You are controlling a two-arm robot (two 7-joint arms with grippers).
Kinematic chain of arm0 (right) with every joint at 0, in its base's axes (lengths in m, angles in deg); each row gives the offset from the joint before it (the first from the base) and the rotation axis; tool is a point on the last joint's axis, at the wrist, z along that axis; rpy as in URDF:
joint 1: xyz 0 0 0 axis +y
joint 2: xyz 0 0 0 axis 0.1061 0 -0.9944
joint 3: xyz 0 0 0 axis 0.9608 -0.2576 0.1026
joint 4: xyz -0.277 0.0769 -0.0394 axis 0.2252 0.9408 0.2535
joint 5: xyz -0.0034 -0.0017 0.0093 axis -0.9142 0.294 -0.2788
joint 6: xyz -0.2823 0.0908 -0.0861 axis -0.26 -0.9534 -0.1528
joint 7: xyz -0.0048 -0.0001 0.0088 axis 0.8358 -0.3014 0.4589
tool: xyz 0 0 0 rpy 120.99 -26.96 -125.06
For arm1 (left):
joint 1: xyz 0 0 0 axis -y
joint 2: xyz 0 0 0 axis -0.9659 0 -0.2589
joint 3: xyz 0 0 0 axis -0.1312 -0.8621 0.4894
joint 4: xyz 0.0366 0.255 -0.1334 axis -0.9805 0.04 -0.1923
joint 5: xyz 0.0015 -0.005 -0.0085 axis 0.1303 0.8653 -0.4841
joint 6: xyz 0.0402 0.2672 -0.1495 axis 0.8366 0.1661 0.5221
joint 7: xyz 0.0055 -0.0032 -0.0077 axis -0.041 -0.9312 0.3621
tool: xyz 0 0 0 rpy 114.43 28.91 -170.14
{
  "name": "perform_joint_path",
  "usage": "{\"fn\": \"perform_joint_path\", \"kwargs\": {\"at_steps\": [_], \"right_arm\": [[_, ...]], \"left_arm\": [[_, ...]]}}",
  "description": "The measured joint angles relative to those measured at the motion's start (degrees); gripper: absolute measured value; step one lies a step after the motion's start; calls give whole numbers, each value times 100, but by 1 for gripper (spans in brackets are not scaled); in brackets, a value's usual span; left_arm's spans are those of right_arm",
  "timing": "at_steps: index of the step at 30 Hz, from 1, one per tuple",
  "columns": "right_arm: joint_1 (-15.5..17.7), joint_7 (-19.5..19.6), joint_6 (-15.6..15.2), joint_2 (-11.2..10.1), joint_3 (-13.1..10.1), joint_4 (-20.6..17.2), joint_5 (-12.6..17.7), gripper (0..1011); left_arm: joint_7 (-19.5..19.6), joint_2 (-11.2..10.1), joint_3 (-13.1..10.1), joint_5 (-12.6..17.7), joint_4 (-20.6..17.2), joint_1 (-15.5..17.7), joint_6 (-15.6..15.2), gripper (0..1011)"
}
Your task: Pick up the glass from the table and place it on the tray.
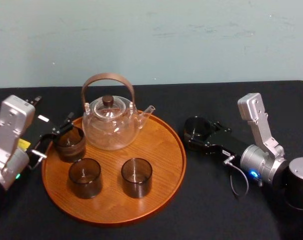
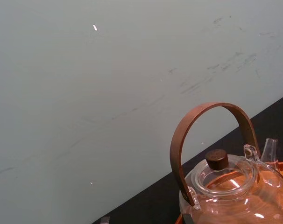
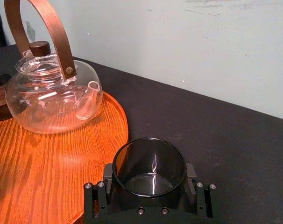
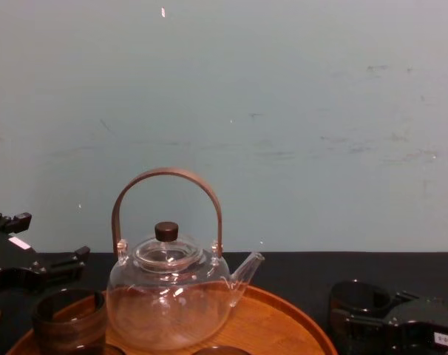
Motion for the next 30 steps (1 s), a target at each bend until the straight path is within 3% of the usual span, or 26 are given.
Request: {"fn": "perform_joint_path", "kwargs": {"at_steps": [14,30], "right_arm": [[11,-3,-2,-2,-3,-15,8,903],[263,35,-135,-211,-30,-740,-9,903]], "left_arm": [[0,0,0,0,0,0,0,1001],[0,0,0,0,0,0,0,1001]]}}
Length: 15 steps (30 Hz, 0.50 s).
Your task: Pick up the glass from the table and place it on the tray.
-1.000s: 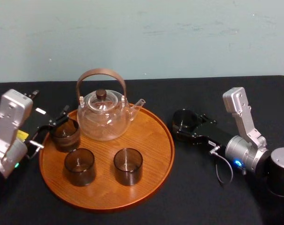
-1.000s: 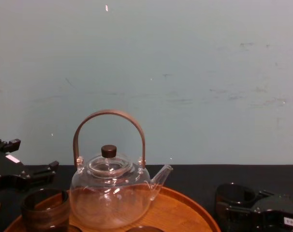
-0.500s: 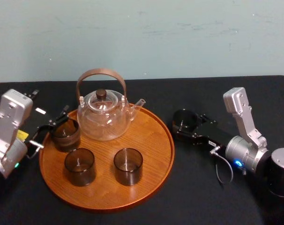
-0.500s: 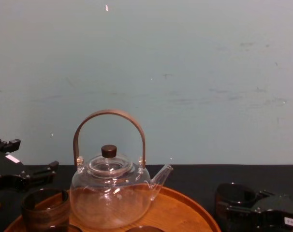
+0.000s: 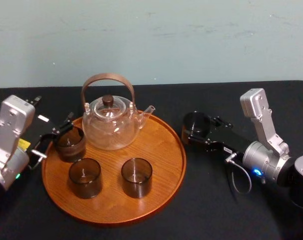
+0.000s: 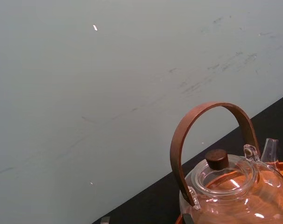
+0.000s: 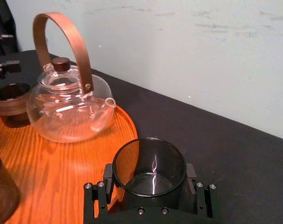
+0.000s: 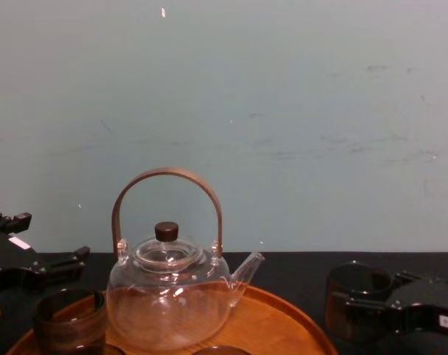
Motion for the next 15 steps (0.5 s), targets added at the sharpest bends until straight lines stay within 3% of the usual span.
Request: {"fn": "perform_joint_path", "kwargs": {"at_steps": [15], "right_arm": [[172,-35,-194,-188,31,-641,79,903]], "left_arm": [[0,0,0,0,0,0,0,1001]]}}
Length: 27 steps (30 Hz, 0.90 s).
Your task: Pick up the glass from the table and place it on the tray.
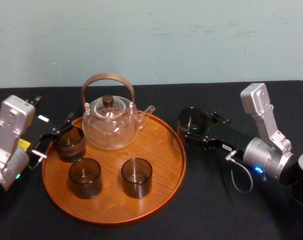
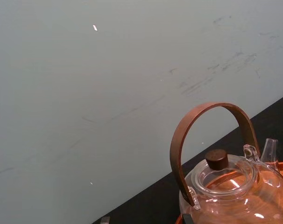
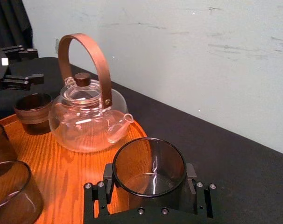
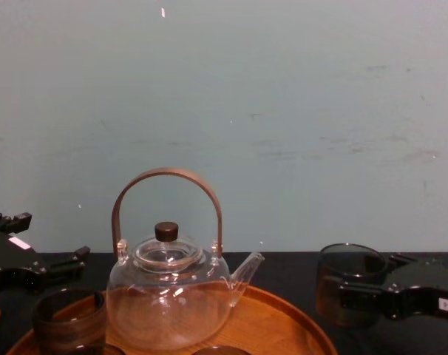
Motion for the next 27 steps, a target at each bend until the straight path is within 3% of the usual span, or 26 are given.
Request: {"fn": "perform_joint_path", "kwargs": {"at_steps": [15,27], "right_arm": [[-139,-49,-253,-84,261,-229,-68,903],[-364,-123,-107,55,467,74,-199,903]], "left_arm": [[0,0,0,0,0,0,0,1001],[0,0,0,0,0,0,0,1001]]}}
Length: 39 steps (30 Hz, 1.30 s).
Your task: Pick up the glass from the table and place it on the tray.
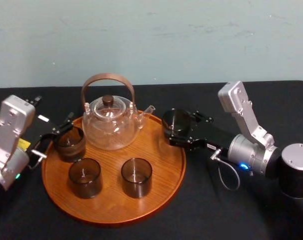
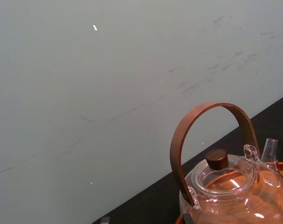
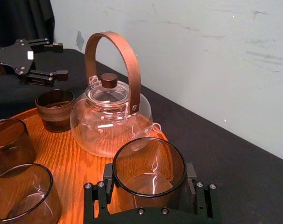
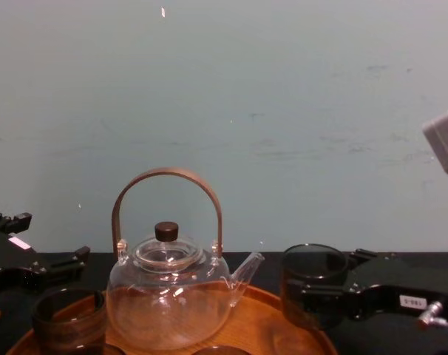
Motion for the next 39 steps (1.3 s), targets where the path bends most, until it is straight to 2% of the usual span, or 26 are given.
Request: {"fn": "perform_joint_path", "kwargs": {"at_steps": [11,39], "right_arm": [[-171,-113,102,157,132,353,-34,903],[-271,-285,283,371,371,786,-25,903]], "left_arm": [[0,0,0,0,0,0,0,1001],[0,0,0,0,0,0,0,1001]]}}
